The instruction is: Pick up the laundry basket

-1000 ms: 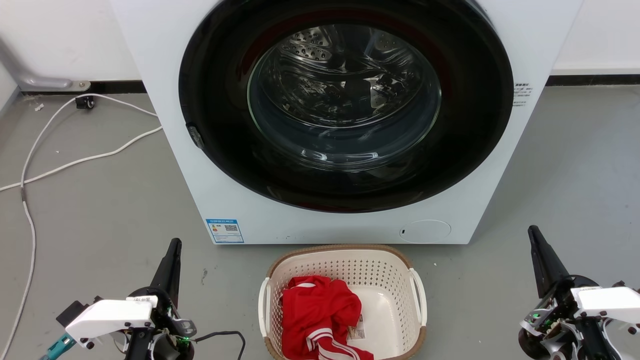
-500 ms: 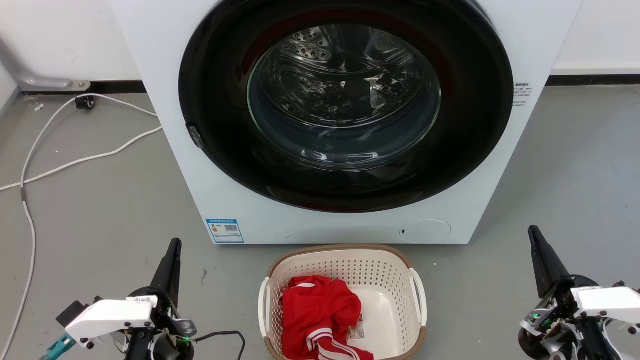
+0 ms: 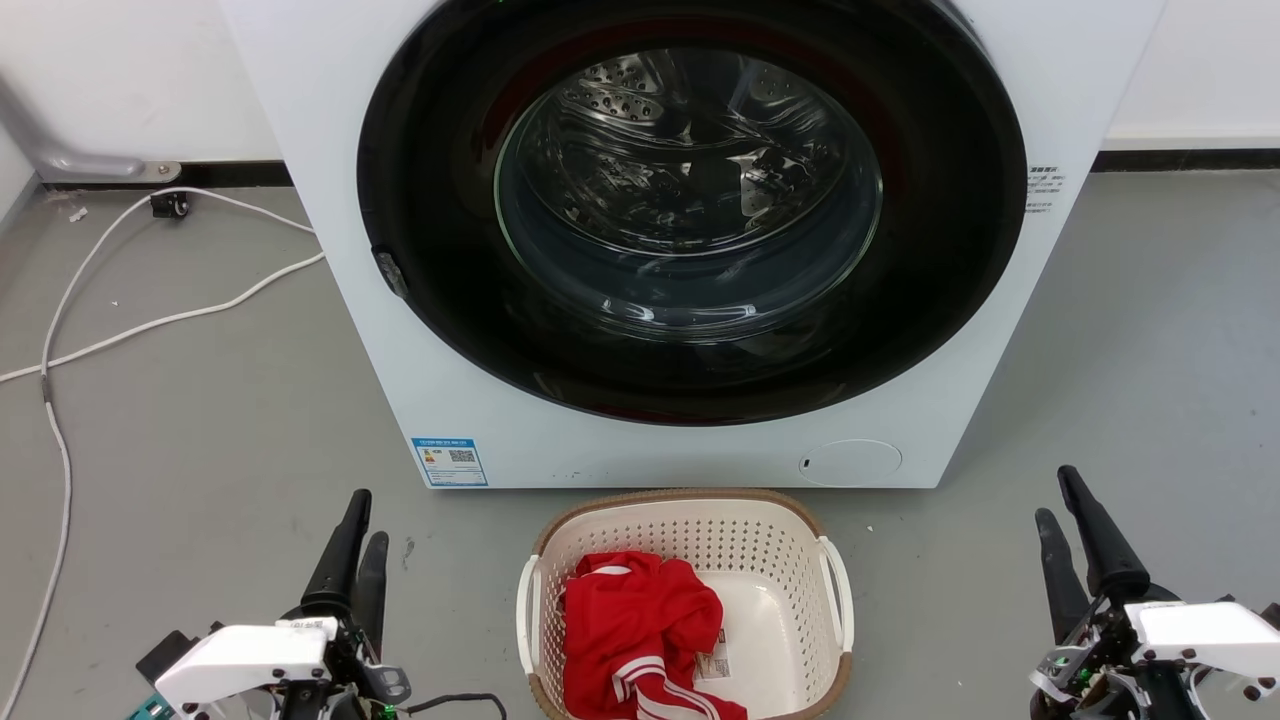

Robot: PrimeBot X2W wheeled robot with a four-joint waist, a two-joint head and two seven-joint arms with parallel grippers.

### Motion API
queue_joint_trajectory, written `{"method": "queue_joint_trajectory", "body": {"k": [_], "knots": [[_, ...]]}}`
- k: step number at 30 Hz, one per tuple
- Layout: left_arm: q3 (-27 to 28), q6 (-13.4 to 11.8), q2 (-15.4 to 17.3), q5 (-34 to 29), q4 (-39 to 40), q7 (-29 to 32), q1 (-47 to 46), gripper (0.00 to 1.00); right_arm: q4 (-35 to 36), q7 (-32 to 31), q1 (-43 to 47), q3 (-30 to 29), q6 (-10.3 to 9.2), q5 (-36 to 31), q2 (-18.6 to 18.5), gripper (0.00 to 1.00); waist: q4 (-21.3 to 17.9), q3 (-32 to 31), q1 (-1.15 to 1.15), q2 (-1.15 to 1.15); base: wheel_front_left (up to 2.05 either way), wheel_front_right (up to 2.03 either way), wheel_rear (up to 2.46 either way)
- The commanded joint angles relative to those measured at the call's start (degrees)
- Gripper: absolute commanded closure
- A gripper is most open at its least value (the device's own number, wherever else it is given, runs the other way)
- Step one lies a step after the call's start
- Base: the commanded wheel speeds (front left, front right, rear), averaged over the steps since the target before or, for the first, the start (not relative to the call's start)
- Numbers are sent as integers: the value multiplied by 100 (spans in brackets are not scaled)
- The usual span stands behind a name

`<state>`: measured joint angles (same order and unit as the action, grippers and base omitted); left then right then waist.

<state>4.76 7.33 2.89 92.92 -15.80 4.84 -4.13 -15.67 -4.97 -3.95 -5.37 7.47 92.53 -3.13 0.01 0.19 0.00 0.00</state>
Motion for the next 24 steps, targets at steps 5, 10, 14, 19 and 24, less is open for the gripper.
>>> {"method": "queue_joint_trajectory", "body": {"k": [5, 10, 14, 19, 24], "knots": [[-161, 7, 33, -386, 169, -211, -174, 0, 157, 205, -79, 86, 1, -406, -10, 0, 5, 0, 0, 0, 0, 0, 0], [-140, 8, 26, -913, 315, -315, -173, 0, 236, 310, -67, 83, 1, -847, -8, 0, 8, 1, 0, 0, 0, 0, 0], [-170, 9, 22, -1407, 475, -414, -155, 0, 349, 413, -54, 88, 1, -1362, -7, 0, 12, 1, 0, 0, 0, 0, 0], [-279, 6, 21, -2027, 600, -531, -144, 0, 477, 530, -27, 111, 2, -2086, -5, 0, 24, 1, 0, 0, 0, 0, 0], [-406, -53, 19, -2686, 679, -642, -152, 0, 600, 642, -16, 148, 2, -2825, -3, 0, 30, 4, 0, 0, 0, 0, 0]]}}
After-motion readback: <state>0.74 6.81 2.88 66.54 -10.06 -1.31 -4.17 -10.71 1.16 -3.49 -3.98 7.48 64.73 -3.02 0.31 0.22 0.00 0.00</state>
